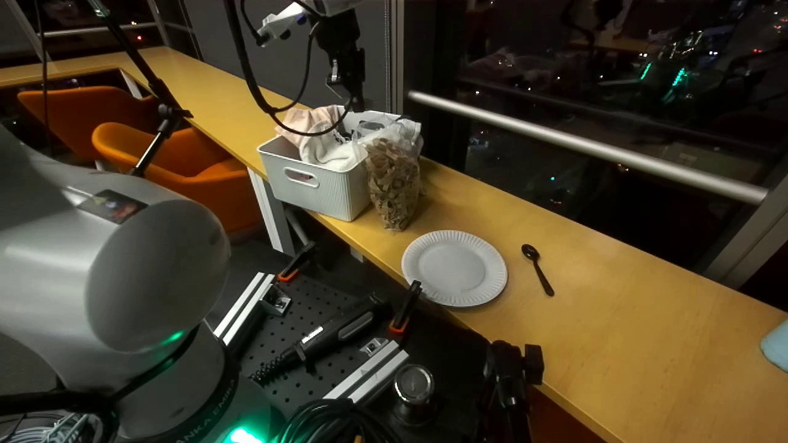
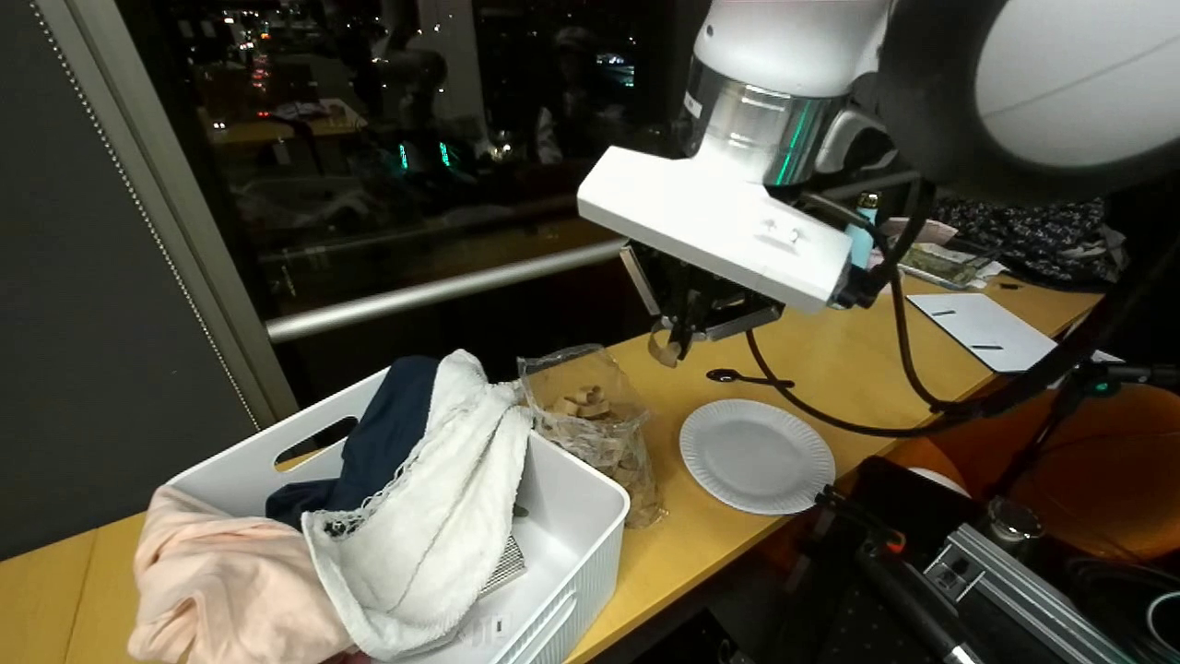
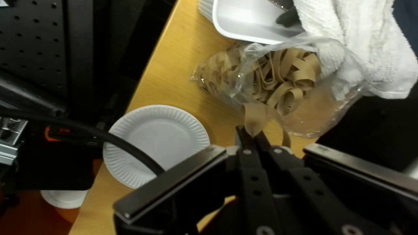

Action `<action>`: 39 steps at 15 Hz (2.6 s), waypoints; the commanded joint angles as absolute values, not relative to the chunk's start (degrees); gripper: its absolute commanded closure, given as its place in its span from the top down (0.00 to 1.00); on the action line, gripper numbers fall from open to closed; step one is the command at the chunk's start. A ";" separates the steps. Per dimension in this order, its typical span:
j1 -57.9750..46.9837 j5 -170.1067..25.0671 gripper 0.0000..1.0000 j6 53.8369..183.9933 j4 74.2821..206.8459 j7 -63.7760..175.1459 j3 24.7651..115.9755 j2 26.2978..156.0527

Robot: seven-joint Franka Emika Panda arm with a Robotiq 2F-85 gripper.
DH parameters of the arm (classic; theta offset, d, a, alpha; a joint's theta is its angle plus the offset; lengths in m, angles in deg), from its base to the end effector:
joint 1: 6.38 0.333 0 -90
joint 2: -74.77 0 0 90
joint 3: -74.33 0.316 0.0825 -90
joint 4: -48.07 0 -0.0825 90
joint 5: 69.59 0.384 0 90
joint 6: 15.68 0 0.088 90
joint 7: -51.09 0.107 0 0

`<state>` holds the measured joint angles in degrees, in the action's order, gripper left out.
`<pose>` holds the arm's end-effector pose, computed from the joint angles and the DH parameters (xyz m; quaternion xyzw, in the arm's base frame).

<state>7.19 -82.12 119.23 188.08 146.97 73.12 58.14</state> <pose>0.4524 0.0959 0.4300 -0.7839 0.6073 -0.1248 0.0333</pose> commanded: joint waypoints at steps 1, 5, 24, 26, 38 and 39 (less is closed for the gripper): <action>1.07 -75.41 0.01 115.41 184.32 139.53 74.48 61.10; -3.76 -75.86 0.01 116.54 178.75 136.97 75.13 67.59; 2.34 -80.04 0.01 112.74 159.99 139.80 76.85 86.36; 2.71 -80.09 0.01 112.16 159.63 139.95 76.64 87.17; 3.15 -80.25 0.94 109.62 162.69 142.06 76.46 82.37; 2.93 -79.86 0.99 108.39 162.67 142.23 76.59 81.91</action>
